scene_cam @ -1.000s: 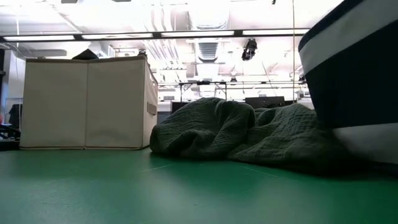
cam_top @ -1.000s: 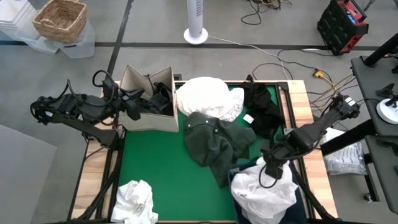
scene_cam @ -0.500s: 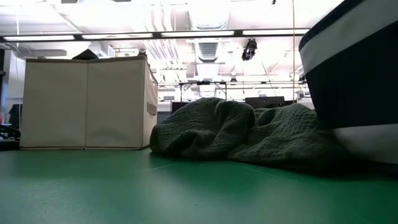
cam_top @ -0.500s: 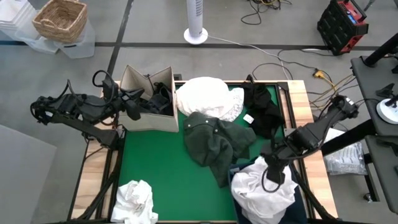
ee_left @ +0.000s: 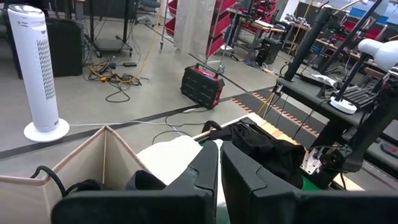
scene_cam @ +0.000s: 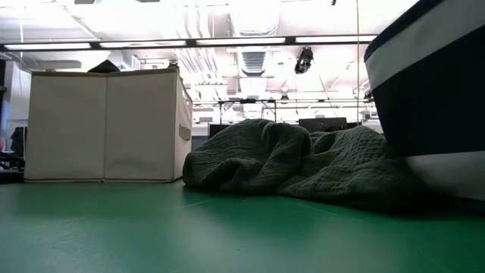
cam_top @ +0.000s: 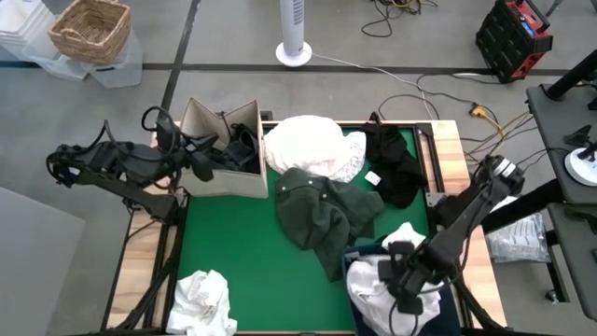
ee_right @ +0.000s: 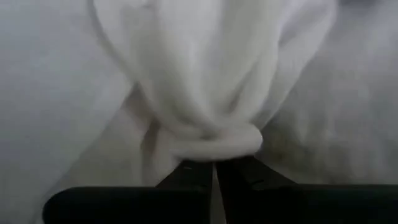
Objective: Sort clothes
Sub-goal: Put the center white cloth into the blue bin
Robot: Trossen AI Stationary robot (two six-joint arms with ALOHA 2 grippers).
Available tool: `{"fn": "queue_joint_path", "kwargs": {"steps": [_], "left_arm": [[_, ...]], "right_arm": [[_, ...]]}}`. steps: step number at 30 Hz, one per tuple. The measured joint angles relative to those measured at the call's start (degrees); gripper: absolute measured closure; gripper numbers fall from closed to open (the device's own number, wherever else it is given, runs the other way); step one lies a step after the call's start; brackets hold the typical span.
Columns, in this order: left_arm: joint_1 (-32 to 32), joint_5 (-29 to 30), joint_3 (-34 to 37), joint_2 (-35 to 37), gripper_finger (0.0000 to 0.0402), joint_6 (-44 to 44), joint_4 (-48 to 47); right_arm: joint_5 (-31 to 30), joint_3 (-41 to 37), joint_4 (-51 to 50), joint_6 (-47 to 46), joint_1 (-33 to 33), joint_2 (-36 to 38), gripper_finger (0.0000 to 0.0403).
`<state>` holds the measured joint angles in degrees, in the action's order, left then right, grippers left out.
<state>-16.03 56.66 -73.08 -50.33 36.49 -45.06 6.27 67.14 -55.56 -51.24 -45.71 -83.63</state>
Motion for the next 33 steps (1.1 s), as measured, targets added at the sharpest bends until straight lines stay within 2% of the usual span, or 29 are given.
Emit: {"fn": "queue_joint_path", "kwargs": {"steps": [4,10,16,19,22,30,33], "left_arm": [[0.00,-0.02,0.00,-0.52,0.0401,0.00,0.00],[0.00,-0.02,0.00,-0.84,0.0401,-0.02,-0.02],[0.00,-0.02,0.00,-0.82,0.0401,-0.02,-0.02],[0.00,-0.03,0.00,-0.82,0.0401,-0.44,-0.04],[0.02,-0.02,0.00,-0.85,0.0401,-0.46,-0.02],[0.02,-0.04,0.00,-1.02,0.0401,-0.46,-0.04],[0.02,-0.04,0.00,-1.02,0.0401,-0.46,-0.04]], "right_arm": [[-0.32,-1.50,1.78,0.77,-0.26,-5.51,0.0391],[-5.44,-4.11,2.32,-1.46,0.08,-11.38,0.0391],[-6.20,-8.84,2.34,-16.14,1.51,-10.93,0.0391],[-6.77,-10.27,2.63,-19.75,1.50,-8.94,0.0391],[-7.53,-10.72,4.14,-17.35,1.40,-6.67,0.0391],[-7.50,-11.07,3.09,-4.12,1.25,-3.86,0.0391],[-5.74,-11.76,3.39,-0.50,1.12,-3.63,0.0391]]}}
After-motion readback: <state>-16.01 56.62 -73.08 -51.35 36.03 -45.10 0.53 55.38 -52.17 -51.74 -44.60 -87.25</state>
